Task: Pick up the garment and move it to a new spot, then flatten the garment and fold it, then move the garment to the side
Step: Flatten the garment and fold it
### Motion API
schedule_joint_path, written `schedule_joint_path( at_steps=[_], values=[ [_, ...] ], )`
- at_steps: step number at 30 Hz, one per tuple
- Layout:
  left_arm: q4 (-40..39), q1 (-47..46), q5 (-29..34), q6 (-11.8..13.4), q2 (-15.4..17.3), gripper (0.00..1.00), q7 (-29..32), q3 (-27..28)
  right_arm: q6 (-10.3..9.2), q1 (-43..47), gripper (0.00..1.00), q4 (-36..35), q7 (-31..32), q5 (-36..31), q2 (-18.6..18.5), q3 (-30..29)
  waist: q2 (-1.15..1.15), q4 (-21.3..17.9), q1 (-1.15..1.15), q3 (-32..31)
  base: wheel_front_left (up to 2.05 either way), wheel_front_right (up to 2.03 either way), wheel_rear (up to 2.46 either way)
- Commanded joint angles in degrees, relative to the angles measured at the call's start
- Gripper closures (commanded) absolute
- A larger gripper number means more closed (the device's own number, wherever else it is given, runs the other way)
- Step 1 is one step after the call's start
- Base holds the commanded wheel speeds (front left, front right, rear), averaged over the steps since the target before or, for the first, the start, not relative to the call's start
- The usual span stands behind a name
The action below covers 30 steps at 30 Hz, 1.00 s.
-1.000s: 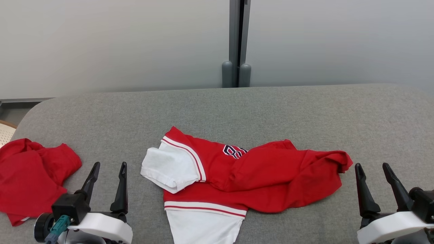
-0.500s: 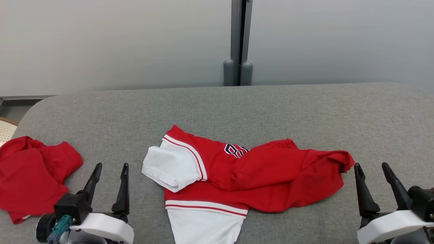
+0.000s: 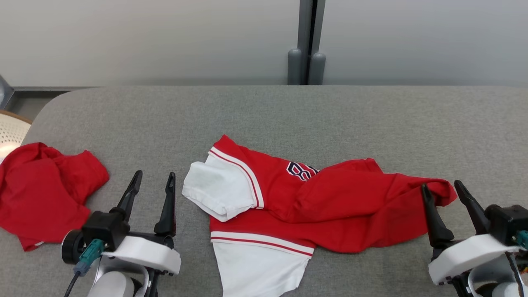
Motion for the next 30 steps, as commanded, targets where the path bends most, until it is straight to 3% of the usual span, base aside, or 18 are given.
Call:
schedule_joint_path(
  at_steps=[1,10,19,21,22,30],
  values=[
    [-0.6,-2.27,0.94,-0.29,-0.47,0.0,-0.02,-0.35,-0.01,-2.4,0.0,0.71,1.12,0.6,-1.11,1.24,0.0,2.4,0.0,3.53,0.0,0.0,0.0],
    [-1.16,-8.02,3.61,-2.06,-4.7,0.0,-0.02,-1.77,-0.01,-12.94,0.0,6.45,13.81,4.39,-9.48,10.73,0.0,7.69,0.0,11.44,0.0,0.0,0.0],
    [-0.55,-9.37,5.09,-3.32,-6.5,0.0,-0.02,-0.33,-0.01,-18.65,0.0,12.23,24.24,8.14,-14.79,17.49,0.0,8.53,0.0,13.48,0.0,0.0,0.0],
    [-0.47,-9.62,5.62,-3.53,-6.65,0.0,-0.02,0.16,-0.01,-18.8,0.76,13.27,25.21,9.07,-15.3,18.36,0.0,8.41,0.0,13.59,0.0,0.0,0.0],
    [-0.43,-9.71,5.72,-3.61,-6.78,0.0,-0.02,0.45,-0.01,-18.88,1.0,13.41,25.0,9.69,-15.27,18.55,0.0,8.31,0.0,13.64,0.0,0.0,0.0],
    [-0.67,-9.98,7.18,-4.28,-7.42,0.0,-0.02,2.38,-0.02,-15.76,1.0,7.72,17.76,9.18,-14.56,16.01,0.0,6.14,0.0,13.39,0.0,0.0,0.0]
  ],
)
